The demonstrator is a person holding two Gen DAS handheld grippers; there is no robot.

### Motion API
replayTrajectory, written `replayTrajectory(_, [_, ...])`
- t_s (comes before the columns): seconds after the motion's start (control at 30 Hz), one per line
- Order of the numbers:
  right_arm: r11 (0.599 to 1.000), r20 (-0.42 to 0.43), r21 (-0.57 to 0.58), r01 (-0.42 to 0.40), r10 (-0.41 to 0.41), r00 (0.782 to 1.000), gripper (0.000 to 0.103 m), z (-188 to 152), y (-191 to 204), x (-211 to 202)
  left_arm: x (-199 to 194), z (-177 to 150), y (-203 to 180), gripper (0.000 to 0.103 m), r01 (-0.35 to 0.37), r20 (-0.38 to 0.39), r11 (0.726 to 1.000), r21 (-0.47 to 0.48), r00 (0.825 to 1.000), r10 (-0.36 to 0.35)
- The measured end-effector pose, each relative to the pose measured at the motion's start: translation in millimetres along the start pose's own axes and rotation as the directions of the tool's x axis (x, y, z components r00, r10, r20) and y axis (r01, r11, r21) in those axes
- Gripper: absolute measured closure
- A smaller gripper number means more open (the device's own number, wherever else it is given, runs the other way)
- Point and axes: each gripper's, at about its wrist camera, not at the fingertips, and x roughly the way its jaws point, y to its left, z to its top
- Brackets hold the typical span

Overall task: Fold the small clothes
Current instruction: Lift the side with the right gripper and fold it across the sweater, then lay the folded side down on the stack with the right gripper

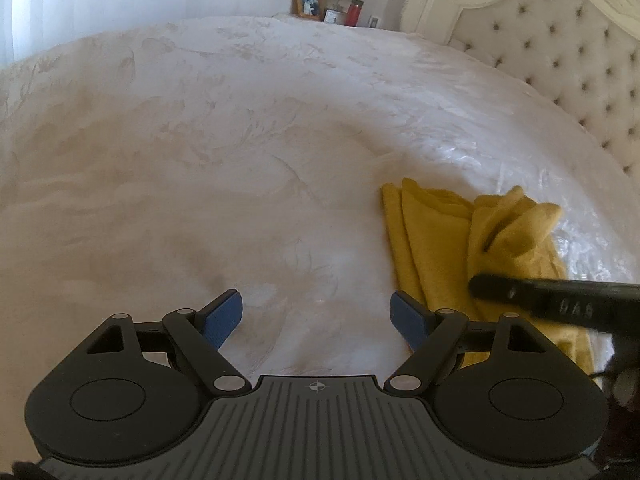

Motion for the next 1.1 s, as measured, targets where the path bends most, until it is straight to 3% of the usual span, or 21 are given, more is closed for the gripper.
replayTrajectory(0.13, [0.991,0.021,-0.05,-0.124,0.125,0.992,0.071,-3,9,-13,2,-1,1,0.022,0.012,-0.006,1.0,-0.006,1.0,-0.012])
replayTrajectory(0.23, [0.985,0.066,-0.054,-0.162,0.165,0.984,0.071,-6,5,-33,3,-2,2,0.022,0.017,-0.006,1.0,-0.009,1.0,-0.017])
replayTrajectory(0.33, [0.99,0.116,-0.078,-0.116,0.124,0.985,0.051,-14,-4,-55,3,-1,4,0.022,0.03,-0.005,0.999,-0.012,1.0,-0.03])
replayTrajectory(0.47, [0.994,0.141,-0.108,-0.034,0.049,0.989,0.05,-34,-11,-75,0,2,2,0.022,0.044,0.002,0.999,0.004,0.999,-0.044])
replayTrajectory(0.57, [0.992,0.138,-0.127,-0.017,0.034,0.99,0.039,-51,-9,-80,-3,2,-3,0.022,0.053,0.002,0.999,0.013,0.999,-0.053])
replayTrajectory(0.73, [0.969,0.121,-0.245,-0.028,0.059,0.991,0.04,-77,17,-76,-4,3,-9,0.022,0.051,-0.017,0.999,0.0,0.999,-0.051])
replayTrajectory(0.97, [0.876,0.133,-0.48,0.041,0.027,0.991,0.042,-88,61,-55,-14,7,-18,0.022,0.039,-0.039,0.998,0.049,0.999,-0.037])
replayTrajectory(1.0, [0.867,0.132,-0.495,0.049,0.02,0.991,0.045,-87,63,-51,-15,8,-19,0.022,0.041,-0.041,0.998,0.056,0.998,-0.039])
replayTrajectory(1.07, [0.863,0.118,-0.502,0.048,0.013,0.993,0.071,-85,62,-45,-16,11,-23,0.022,0.049,-0.047,0.996,0.069,0.998,-0.046])
replayTrajectory(1.1, [0.875,0.109,-0.483,0.035,0.02,0.994,0.092,-82,58,-44,-16,13,-24,0.022,0.053,-0.05,0.996,0.074,0.998,-0.05])
